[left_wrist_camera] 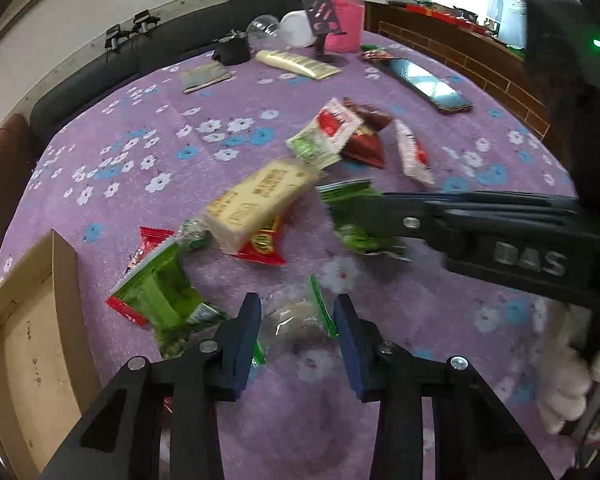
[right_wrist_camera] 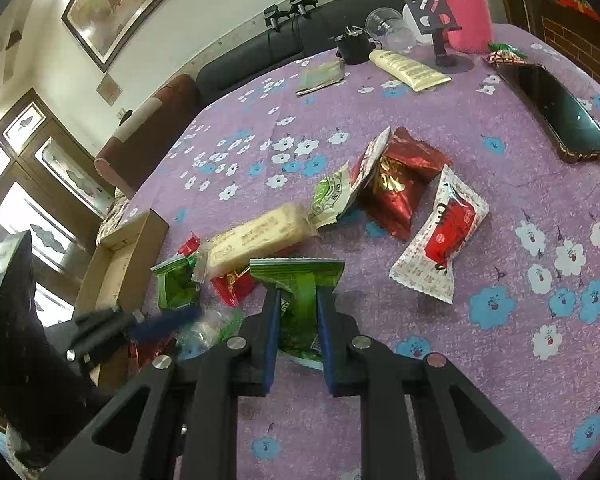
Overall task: Organize snacks
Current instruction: 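Carry both packets over the cardboard tray and open both tools to drop them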
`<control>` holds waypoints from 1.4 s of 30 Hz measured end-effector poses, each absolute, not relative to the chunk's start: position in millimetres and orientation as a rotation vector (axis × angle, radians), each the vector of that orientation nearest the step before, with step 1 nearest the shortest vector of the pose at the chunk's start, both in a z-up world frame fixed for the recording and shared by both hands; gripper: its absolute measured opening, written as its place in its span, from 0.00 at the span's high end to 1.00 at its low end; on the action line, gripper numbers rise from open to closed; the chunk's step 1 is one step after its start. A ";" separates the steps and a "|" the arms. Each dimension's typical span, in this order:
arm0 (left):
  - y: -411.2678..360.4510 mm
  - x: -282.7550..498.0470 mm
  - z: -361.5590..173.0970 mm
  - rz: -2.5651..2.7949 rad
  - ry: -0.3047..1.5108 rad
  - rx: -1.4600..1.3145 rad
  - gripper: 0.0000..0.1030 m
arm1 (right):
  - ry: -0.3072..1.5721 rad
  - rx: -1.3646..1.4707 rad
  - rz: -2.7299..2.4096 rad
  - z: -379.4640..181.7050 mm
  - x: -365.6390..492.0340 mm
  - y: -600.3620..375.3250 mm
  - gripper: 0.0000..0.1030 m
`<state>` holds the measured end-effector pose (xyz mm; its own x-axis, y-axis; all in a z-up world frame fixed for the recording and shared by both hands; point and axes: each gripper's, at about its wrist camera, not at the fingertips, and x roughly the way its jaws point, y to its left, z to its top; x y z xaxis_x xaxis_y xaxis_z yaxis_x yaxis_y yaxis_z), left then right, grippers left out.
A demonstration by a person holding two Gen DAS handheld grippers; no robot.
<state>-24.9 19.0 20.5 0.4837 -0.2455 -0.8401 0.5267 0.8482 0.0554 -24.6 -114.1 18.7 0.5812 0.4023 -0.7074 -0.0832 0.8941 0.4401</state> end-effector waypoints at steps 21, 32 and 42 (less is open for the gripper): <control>37.6 -44.3 24.6 -0.455 0.907 0.183 0.74 | 0.929 0.292 0.311 8.7 -22.5 -91.8 0.73; 106.8 -84.8 65.4 -0.418 0.811 -0.063 0.75 | 0.858 0.285 0.292 17.3 -31.3 -92.2 0.84; 215.3 -121.5 86.9 -0.257 0.721 -0.200 0.75 | 0.811 0.234 0.328 43.7 -58.5 -67.4 0.86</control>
